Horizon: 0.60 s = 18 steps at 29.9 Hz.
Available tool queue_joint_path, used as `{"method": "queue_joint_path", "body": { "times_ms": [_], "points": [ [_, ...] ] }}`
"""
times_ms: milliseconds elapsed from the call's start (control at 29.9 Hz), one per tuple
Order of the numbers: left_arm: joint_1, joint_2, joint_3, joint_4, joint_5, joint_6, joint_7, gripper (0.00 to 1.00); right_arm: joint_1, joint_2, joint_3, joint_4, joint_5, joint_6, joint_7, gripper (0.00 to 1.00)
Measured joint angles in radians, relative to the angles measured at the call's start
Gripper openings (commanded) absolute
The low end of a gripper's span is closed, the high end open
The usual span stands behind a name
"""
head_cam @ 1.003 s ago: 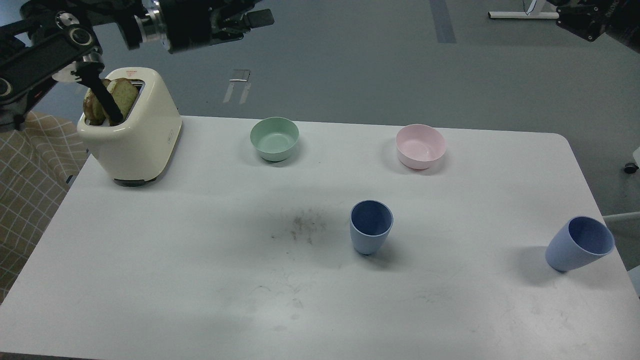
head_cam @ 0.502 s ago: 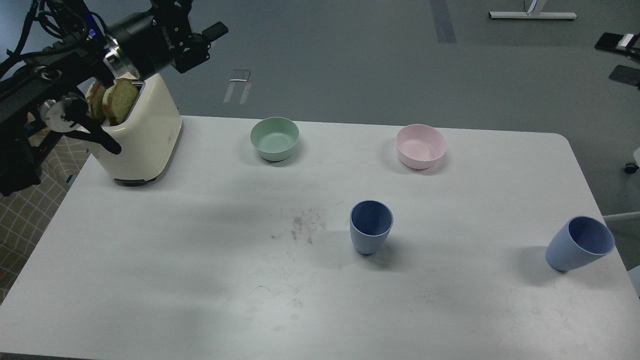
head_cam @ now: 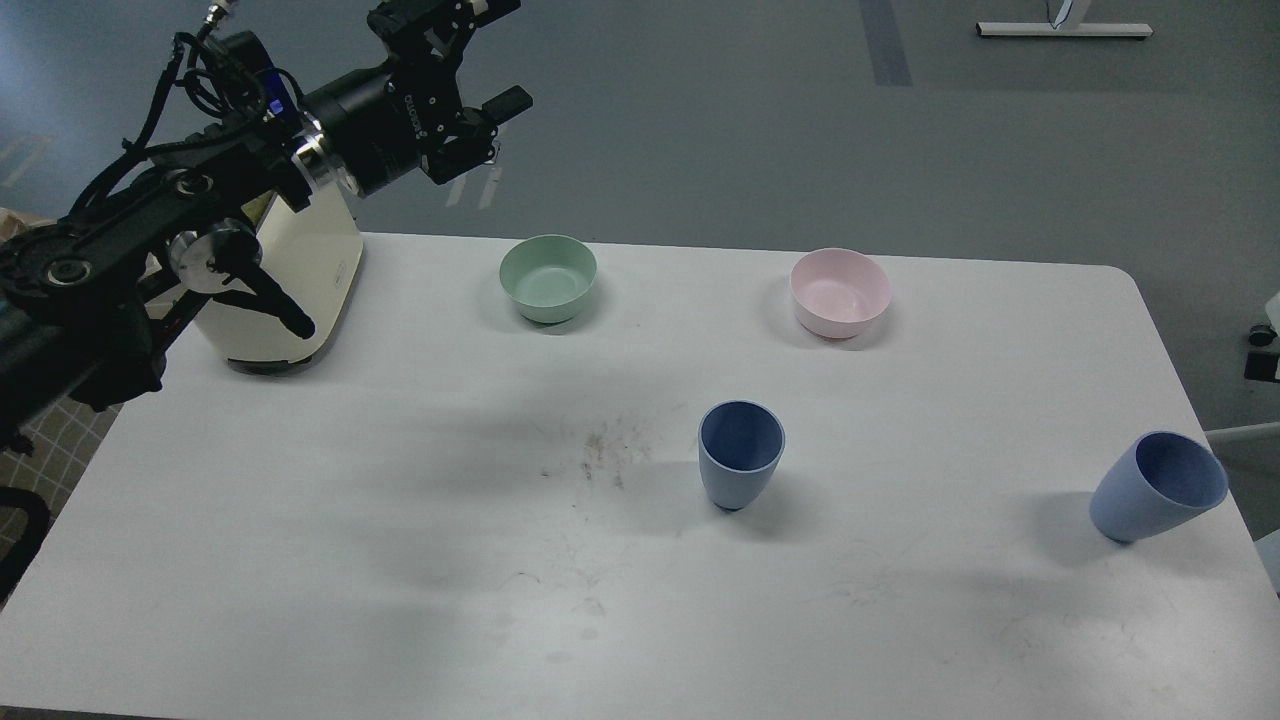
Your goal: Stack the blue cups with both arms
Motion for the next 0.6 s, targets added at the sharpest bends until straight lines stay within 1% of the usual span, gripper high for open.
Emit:
{"method": "queue_joint_path", "body": {
  "times_ms": [435,602],
  "points": [
    [0.042,-0.002,-0.003,-0.007,0.000,0.000,0.000,0.97,-0.096,0.072,-0.001,-0.083,-0.002,0.000,-0.003,0.91],
    [0.048,-0.002,-0.004,-0.008,-0.001,0.000,-0.001,0.97,-0.116,0.087,-0.001,-0.092,0.000,0.000,-0.003,0.86]
  ]
}}
